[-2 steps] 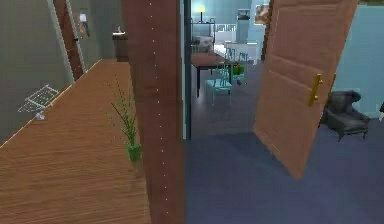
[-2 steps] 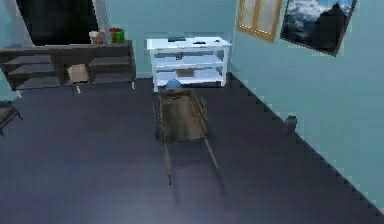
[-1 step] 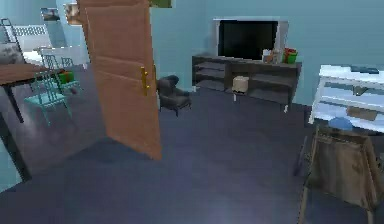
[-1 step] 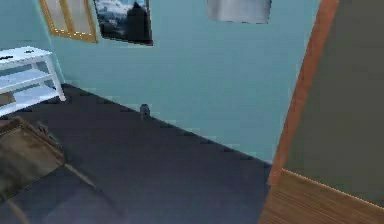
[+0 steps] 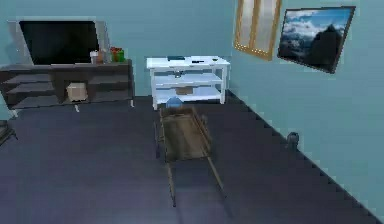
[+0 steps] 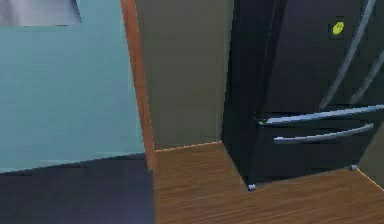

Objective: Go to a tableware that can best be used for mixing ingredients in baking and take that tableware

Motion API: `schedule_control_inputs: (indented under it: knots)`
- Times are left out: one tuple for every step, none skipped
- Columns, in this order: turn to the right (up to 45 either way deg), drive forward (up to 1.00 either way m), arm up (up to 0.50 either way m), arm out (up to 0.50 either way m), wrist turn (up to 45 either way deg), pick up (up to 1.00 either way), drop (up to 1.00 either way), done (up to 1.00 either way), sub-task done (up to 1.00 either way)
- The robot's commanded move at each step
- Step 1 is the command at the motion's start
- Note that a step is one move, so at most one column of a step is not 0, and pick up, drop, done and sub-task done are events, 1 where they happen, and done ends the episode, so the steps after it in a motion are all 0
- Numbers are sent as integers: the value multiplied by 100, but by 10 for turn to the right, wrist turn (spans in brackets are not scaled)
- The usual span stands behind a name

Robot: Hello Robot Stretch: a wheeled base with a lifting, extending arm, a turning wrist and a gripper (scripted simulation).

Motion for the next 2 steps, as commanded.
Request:
schedule_control_inputs:
  knots:
    - [450,0,0,0,0,0,0,0,0]
    - [180,0,0,0,0,0,0,0,0]
